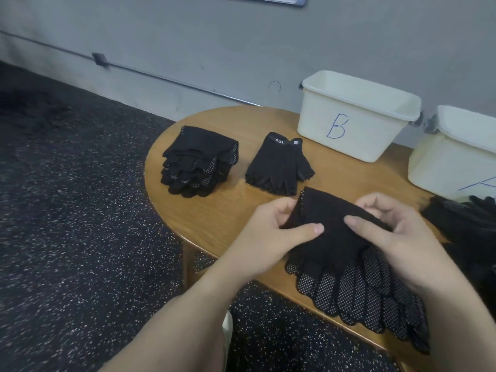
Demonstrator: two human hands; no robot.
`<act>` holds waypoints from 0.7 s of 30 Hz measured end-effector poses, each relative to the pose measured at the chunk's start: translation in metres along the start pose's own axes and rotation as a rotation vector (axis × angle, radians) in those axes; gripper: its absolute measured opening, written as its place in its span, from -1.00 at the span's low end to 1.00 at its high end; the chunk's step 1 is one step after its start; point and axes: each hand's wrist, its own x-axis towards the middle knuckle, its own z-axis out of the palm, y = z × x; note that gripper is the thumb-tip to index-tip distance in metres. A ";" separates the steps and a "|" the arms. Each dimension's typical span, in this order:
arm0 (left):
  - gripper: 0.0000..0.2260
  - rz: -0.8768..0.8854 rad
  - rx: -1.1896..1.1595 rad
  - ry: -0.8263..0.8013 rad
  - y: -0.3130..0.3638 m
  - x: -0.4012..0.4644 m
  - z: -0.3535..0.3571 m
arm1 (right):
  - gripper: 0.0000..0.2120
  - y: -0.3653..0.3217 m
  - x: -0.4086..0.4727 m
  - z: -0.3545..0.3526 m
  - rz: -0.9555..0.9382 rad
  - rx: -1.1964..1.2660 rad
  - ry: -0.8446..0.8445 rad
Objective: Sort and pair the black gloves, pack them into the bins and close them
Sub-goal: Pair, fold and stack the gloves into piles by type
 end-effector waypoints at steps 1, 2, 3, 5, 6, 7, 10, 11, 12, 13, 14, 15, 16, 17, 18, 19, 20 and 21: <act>-0.77 0.001 0.037 0.009 0.000 -0.003 -0.002 | -0.77 0.001 0.003 0.004 -0.010 0.026 0.040; -0.80 0.002 0.062 0.036 -0.001 -0.006 -0.003 | -0.76 0.000 0.005 0.007 -0.026 0.035 0.077; -0.83 0.010 0.068 0.079 0.000 -0.008 -0.004 | -0.74 -0.001 0.009 0.013 -0.044 0.053 0.108; -0.88 0.055 0.058 0.176 0.004 -0.012 -0.009 | -0.72 -0.005 0.016 0.026 -0.063 0.159 0.159; -0.90 0.089 0.059 0.219 0.007 -0.012 -0.012 | -0.72 -0.008 0.021 0.034 -0.062 0.234 0.181; -0.91 0.127 0.070 0.264 0.010 -0.012 -0.017 | -0.72 -0.011 0.025 0.042 -0.058 0.309 0.203; -0.95 0.242 0.100 0.390 0.022 -0.010 -0.035 | -0.68 -0.022 0.040 0.067 -0.066 0.438 0.270; -0.95 0.274 0.108 0.426 0.026 -0.009 -0.042 | -0.66 -0.026 0.046 0.075 -0.074 0.456 0.281; -0.96 0.302 0.120 0.454 0.030 -0.007 -0.047 | -0.65 -0.029 0.051 0.082 -0.085 0.469 0.283; -0.94 0.325 0.127 0.478 0.034 -0.006 -0.053 | -0.64 -0.032 0.057 0.089 -0.092 0.483 0.278; -0.93 0.341 0.124 0.496 0.038 -0.004 -0.058 | -0.66 -0.033 0.064 0.096 -0.096 0.500 0.269; -0.93 0.353 0.118 0.511 0.041 -0.002 -0.064 | -0.69 -0.034 0.071 0.102 -0.092 0.519 0.259; -0.93 0.361 0.113 0.525 0.045 -0.001 -0.069 | -0.71 -0.035 0.078 0.109 -0.083 0.530 0.251; -0.94 0.364 0.108 0.540 0.047 0.001 -0.075 | -0.74 -0.037 0.085 0.116 -0.072 0.533 0.245; -0.95 0.364 0.098 0.557 0.049 0.002 -0.081 | -0.76 -0.038 0.092 0.123 -0.063 0.526 0.241; -0.95 0.363 0.083 0.577 0.051 0.004 -0.087 | -0.78 -0.039 0.099 0.130 -0.055 0.514 0.238; -0.96 0.362 0.070 0.601 0.053 0.006 -0.094 | -0.81 -0.040 0.107 0.137 -0.049 0.495 0.236; -0.96 0.363 0.063 0.624 0.055 0.007 -0.101 | -0.83 -0.041 0.114 0.145 -0.047 0.475 0.233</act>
